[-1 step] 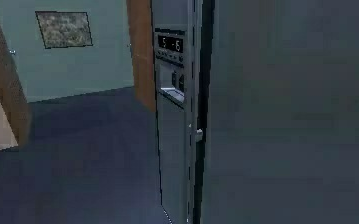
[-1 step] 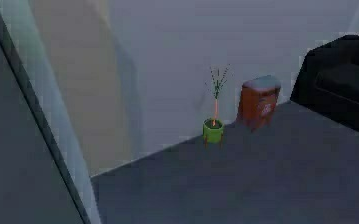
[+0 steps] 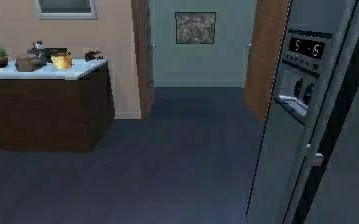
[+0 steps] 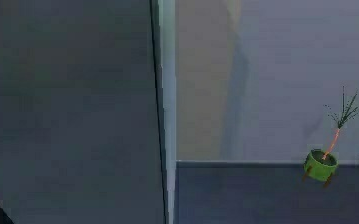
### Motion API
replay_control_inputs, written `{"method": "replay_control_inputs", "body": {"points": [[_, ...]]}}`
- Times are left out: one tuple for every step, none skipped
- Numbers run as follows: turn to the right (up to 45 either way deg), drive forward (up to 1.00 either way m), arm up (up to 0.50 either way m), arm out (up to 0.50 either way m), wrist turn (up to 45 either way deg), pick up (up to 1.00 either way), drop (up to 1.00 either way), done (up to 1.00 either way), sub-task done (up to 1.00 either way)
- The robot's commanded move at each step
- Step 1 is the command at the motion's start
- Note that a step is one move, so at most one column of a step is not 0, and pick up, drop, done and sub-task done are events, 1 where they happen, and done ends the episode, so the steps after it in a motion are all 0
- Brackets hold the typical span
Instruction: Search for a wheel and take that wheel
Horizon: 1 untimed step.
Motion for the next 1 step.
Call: {"method": "replay_control_inputs", "body": {"points": [[0.0,1.00,0.00,0.00,0.0,0.00,0.00,0.00,0.00]]}}
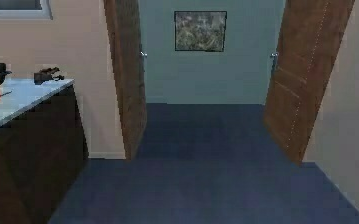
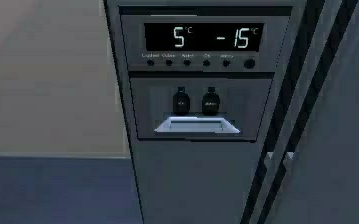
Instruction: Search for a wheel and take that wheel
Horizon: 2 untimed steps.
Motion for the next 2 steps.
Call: {"method": "replay_control_inputs", "body": {"points": [[0.0,1.00,0.00,0.00,0.0,0.00,0.00,0.00,0.00],[0.0,1.00,0.00,0.00,0.0,0.00,0.00,0.00,0.00]]}}
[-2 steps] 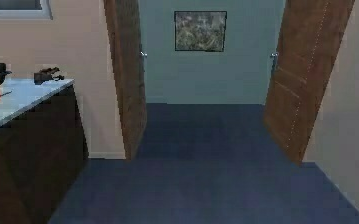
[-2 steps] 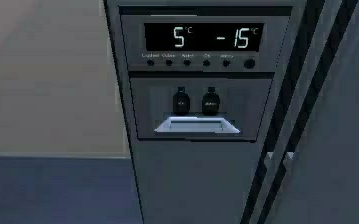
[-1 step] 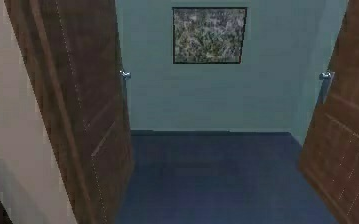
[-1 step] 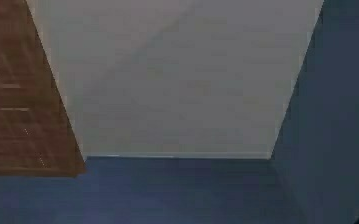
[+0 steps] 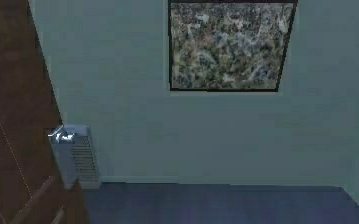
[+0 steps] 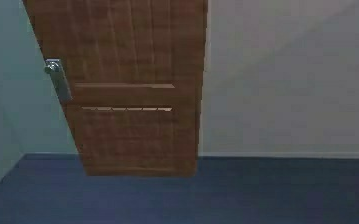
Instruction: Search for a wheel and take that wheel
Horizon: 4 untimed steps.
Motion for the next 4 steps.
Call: {"method": "replay_control_inputs", "body": {"points": [[0.0,1.00,0.00,0.00,0.0,0.00,0.00,0.00,0.00],[-45.0,0.00,0.00,0.00,0.0,0.00,0.00,0.00,0.00],[-33.0,0.00,0.00,0.00,0.0,0.00,0.00,0.00,0.00],[0.0,1.00,0.00,0.00,0.0,0.00,0.00,0.00,0.00]]}}
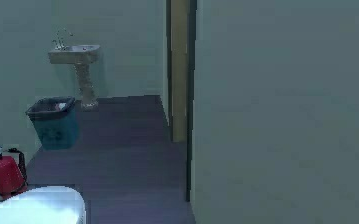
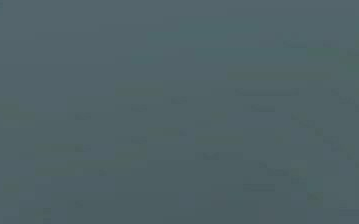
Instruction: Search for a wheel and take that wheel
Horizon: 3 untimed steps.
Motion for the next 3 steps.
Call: {"method": "replay_control_inputs", "body": {"points": [[-3.0,0.00,0.00,0.00,0.0,0.00,0.00,0.00,0.00],[0.0,1.00,0.00,0.00,0.0,0.00,0.00,0.00,0.00],[-3.0,0.00,0.00,0.00,0.0,0.00,0.00,0.00,0.00]]}}
